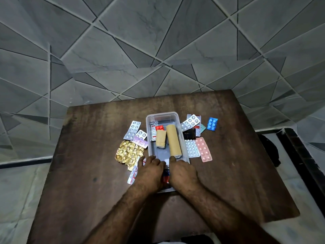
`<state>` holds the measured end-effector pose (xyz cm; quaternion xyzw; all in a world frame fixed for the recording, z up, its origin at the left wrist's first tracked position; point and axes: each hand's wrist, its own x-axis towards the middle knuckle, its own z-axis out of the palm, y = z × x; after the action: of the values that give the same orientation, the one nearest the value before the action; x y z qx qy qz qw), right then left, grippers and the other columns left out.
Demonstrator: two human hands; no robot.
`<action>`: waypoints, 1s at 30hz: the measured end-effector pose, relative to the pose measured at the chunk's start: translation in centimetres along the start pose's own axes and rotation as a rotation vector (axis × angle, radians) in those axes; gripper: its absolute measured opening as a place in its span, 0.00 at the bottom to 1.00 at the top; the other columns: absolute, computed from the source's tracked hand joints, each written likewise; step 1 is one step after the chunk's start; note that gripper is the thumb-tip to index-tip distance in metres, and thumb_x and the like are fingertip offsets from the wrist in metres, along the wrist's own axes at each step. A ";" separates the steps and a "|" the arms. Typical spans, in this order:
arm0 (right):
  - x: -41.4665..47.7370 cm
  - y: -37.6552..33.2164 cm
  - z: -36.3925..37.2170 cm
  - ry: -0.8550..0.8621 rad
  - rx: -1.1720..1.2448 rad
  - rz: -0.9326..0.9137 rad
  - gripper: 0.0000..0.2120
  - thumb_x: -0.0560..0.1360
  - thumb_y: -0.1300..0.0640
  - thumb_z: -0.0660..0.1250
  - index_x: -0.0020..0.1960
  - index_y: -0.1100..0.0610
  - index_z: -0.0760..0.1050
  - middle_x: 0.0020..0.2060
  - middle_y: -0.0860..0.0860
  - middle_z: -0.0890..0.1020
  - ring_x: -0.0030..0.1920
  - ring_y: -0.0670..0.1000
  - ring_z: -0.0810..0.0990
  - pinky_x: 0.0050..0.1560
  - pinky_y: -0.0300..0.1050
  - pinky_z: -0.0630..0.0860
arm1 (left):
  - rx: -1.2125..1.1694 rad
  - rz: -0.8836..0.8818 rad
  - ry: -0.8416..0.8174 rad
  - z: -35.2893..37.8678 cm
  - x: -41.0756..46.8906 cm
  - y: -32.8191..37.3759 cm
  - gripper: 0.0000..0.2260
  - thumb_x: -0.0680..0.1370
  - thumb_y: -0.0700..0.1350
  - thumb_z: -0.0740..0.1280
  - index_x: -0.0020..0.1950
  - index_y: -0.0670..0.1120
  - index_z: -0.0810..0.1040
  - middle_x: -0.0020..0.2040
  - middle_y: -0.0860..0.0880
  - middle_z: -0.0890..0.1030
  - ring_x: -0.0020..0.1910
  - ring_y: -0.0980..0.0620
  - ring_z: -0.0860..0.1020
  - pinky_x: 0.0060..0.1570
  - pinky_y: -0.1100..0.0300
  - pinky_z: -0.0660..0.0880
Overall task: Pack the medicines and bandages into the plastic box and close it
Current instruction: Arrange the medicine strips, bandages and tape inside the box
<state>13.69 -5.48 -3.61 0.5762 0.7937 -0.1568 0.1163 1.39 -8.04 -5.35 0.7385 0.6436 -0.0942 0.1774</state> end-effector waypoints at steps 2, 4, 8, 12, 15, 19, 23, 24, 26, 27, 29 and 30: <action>0.0 0.0 0.0 -0.022 -0.009 -0.003 0.23 0.74 0.58 0.63 0.67 0.60 0.64 0.56 0.58 0.81 0.56 0.59 0.80 0.51 0.51 0.76 | 0.013 0.002 -0.009 -0.1 0.3 -0.1 0.30 0.69 0.63 0.67 0.66 0.49 0.70 0.67 0.49 0.73 0.74 0.47 0.61 0.72 0.42 0.48; 0.1 0.1 -0.1 -0.041 0.009 -0.007 0.22 0.74 0.59 0.63 0.67 0.60 0.65 0.56 0.58 0.81 0.56 0.59 0.80 0.51 0.51 0.76 | 0.035 0.009 -0.022 -0.1 0.5 -0.2 0.30 0.69 0.62 0.68 0.67 0.49 0.69 0.68 0.48 0.73 0.74 0.47 0.61 0.72 0.41 0.48; 0.7 0.4 -2.0 -0.070 0.099 0.001 0.21 0.73 0.56 0.66 0.64 0.59 0.67 0.56 0.59 0.80 0.56 0.61 0.80 0.49 0.49 0.75 | -0.107 0.036 -0.017 -0.9 0.8 -0.8 0.37 0.67 0.64 0.69 0.72 0.53 0.66 0.71 0.52 0.70 0.74 0.49 0.61 0.73 0.44 0.51; 2.6 2.8 -5.1 -0.008 0.451 0.083 0.18 0.71 0.46 0.68 0.58 0.52 0.73 0.48 0.54 0.83 0.46 0.55 0.82 0.44 0.45 0.76 | -0.781 -0.039 0.298 -2.4 0.8 -3.5 0.30 0.68 0.59 0.74 0.68 0.53 0.74 0.63 0.57 0.76 0.62 0.58 0.74 0.61 0.59 0.71; 5.1 6.0 -5.9 0.152 0.737 0.237 0.10 0.70 0.46 0.68 0.44 0.52 0.78 0.37 0.52 0.84 0.38 0.55 0.84 0.44 0.52 0.81 | -1.060 -0.301 0.512 -2.1 1.7 -6.3 0.15 0.74 0.50 0.71 0.59 0.53 0.78 0.56 0.54 0.82 0.52 0.57 0.80 0.55 0.54 0.78; 7.3 10.0 -3.9 0.228 0.695 0.347 0.04 0.69 0.55 0.69 0.38 0.55 0.76 0.35 0.54 0.83 0.39 0.58 0.83 0.42 0.50 0.80 | -0.860 -0.475 0.448 -0.3 3.9 -9.5 0.13 0.74 0.42 0.70 0.58 0.45 0.80 0.54 0.45 0.84 0.48 0.50 0.82 0.54 0.56 0.77; 7.7 12.2 -0.8 0.206 0.578 0.401 0.11 0.71 0.57 0.67 0.52 0.57 0.78 0.49 0.57 0.84 0.51 0.60 0.81 0.50 0.46 0.76 | -0.501 -0.380 0.366 0.7 5.9 -10.4 0.15 0.74 0.39 0.68 0.61 0.41 0.79 0.58 0.39 0.80 0.57 0.39 0.78 0.58 0.51 0.73; 7.6 12.4 -0.3 0.187 0.543 0.422 0.14 0.72 0.57 0.67 0.56 0.58 0.78 0.53 0.58 0.83 0.53 0.60 0.81 0.53 0.47 0.76 | -0.439 -0.357 0.337 0.7 6.3 -10.4 0.16 0.74 0.39 0.67 0.61 0.42 0.78 0.59 0.39 0.79 0.57 0.38 0.77 0.58 0.51 0.73; 7.5 12.8 0.7 0.168 0.488 0.437 0.16 0.72 0.56 0.66 0.59 0.59 0.76 0.55 0.58 0.82 0.55 0.60 0.80 0.56 0.49 0.76 | -0.346 -0.314 0.279 0.7 7.2 -10.4 0.16 0.72 0.39 0.67 0.60 0.43 0.79 0.60 0.39 0.78 0.54 0.37 0.78 0.55 0.51 0.75; 7.3 12.9 0.9 0.171 0.463 0.435 0.16 0.72 0.55 0.66 0.59 0.58 0.76 0.55 0.58 0.82 0.55 0.60 0.80 0.56 0.50 0.76 | -0.310 -0.297 0.256 0.7 7.5 -10.4 0.16 0.72 0.40 0.66 0.60 0.44 0.79 0.60 0.39 0.78 0.53 0.37 0.78 0.54 0.51 0.75; 7.0 13.0 1.4 0.187 0.412 0.430 0.16 0.71 0.53 0.66 0.58 0.57 0.76 0.54 0.58 0.81 0.54 0.60 0.80 0.55 0.52 0.76 | -0.234 -0.274 0.206 0.8 8.1 -10.5 0.17 0.74 0.43 0.65 0.62 0.45 0.77 0.63 0.40 0.76 0.54 0.36 0.77 0.54 0.50 0.74; 6.9 13.1 1.5 0.196 0.383 0.426 0.17 0.71 0.52 0.66 0.57 0.57 0.76 0.53 0.59 0.81 0.53 0.61 0.80 0.54 0.52 0.77 | -0.195 -0.262 0.176 0.9 8.4 -10.5 0.19 0.74 0.45 0.65 0.64 0.46 0.75 0.65 0.41 0.75 0.55 0.36 0.77 0.55 0.49 0.74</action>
<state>24.04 3.73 -8.98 0.7534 0.6186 -0.2192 -0.0411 -7.61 0.47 -10.79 0.6331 0.7534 0.0116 0.1774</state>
